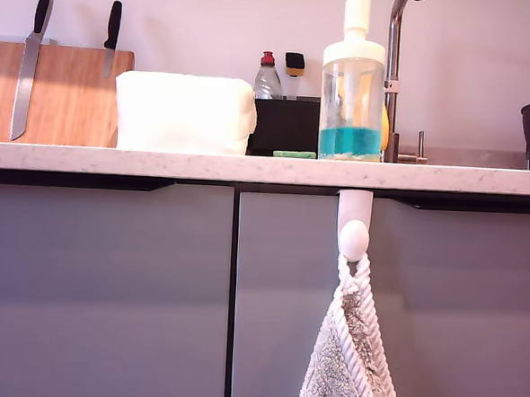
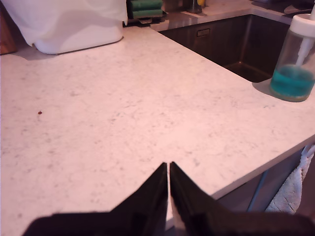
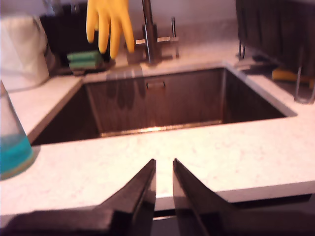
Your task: Press the soap dispenser from the top, so some soap is dispensed
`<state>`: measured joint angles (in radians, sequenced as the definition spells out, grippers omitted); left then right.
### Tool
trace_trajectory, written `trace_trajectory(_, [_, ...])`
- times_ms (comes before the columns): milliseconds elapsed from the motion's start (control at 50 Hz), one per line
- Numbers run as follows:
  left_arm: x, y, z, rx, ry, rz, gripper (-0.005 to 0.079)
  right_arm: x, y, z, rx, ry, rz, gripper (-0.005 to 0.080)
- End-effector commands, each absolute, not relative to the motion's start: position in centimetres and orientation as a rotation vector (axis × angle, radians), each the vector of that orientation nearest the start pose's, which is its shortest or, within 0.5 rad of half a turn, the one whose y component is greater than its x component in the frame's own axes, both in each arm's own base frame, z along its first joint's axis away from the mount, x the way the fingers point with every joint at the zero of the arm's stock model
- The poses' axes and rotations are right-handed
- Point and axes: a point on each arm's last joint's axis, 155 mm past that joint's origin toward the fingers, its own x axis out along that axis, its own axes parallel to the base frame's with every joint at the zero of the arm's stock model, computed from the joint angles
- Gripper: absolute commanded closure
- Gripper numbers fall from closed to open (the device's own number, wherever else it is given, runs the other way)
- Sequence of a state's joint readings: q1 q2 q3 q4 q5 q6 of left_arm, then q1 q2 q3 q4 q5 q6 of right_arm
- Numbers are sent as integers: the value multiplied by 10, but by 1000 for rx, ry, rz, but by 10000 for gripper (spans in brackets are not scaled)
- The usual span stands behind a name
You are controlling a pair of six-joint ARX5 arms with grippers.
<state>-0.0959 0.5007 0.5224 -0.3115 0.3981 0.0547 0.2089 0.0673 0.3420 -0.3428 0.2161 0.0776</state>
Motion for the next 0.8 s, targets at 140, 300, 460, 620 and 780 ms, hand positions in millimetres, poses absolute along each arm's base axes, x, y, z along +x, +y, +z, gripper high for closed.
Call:
trace_trajectory(140, [247, -86, 216, -8, 258, -440, 766, 230, 9, 199, 49, 98, -8, 671])
trace_trajectory(300, [243, -81, 211, -53, 249, -408, 766, 231, 12, 186, 25, 118, 4, 671])
trace_trajectory(460, [238, -79, 214, -52, 234, -401, 766, 230, 17, 182, 53, 136, 27, 671])
trace_trajectory(620, [236, -79, 209, -53, 255, -401, 766, 227, 16, 164, 38, 207, 25, 671])
trace_trajectory(780, [231, -79, 194, -60, 319, -399, 766, 221, 15, 140, 17, 304, 20, 671])
